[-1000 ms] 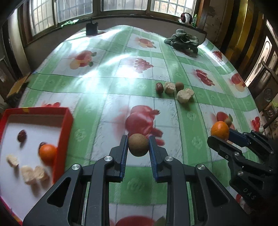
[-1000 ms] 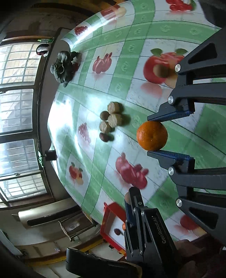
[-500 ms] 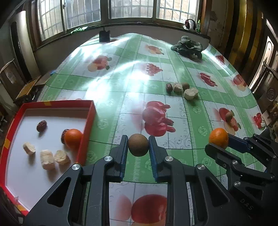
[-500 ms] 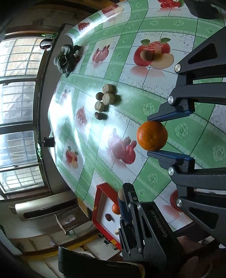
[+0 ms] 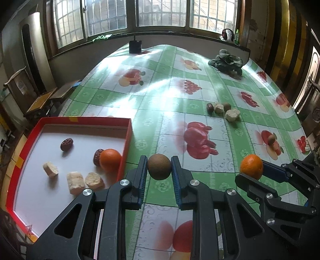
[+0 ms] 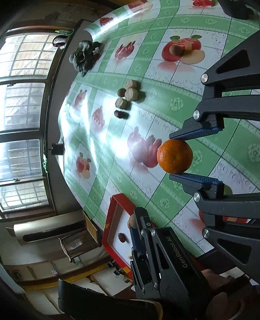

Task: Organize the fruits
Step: 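Carry the brown fruit and orange into the tray and open both tools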

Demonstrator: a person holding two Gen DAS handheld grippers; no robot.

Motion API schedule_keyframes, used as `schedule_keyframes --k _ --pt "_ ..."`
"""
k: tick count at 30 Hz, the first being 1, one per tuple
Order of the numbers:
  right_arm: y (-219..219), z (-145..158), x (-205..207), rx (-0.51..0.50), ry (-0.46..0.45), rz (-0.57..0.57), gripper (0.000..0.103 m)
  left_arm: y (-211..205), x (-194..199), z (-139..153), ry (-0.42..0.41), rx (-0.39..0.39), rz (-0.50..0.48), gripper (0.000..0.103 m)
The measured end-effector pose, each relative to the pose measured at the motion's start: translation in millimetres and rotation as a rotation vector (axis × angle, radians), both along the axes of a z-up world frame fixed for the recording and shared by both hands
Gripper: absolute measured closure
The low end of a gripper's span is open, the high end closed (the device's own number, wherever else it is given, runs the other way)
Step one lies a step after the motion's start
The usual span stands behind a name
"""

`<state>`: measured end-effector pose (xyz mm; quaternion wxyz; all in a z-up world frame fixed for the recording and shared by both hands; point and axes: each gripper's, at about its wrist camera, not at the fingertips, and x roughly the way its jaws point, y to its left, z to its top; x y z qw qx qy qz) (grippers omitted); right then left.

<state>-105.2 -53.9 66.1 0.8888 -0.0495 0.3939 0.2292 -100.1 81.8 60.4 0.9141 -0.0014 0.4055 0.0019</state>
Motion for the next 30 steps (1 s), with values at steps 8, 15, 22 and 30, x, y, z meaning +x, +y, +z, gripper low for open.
schedule_keyframes --k 8,15,22,30 --pt "12.7 -1.2 1.8 -0.006 0.004 0.019 0.072 12.2 0.8 -1.8 0.002 -0.005 0.029 0.08" --pt "24.4 -1.2 4.9 -0.007 0.005 0.038 0.072 25.7 1.1 -0.8 -0.002 -0.005 0.057 0.08" --pt "42.6 -2.3 9.2 -0.014 0.007 0.076 0.072 45.0 0.3 0.0 -0.01 0.002 0.099 0.08" --pt "70.3 0.7 13.2 -0.023 -0.002 0.13 0.072 73.9 -3.9 -1.1 -0.013 0.011 0.166 0.08"
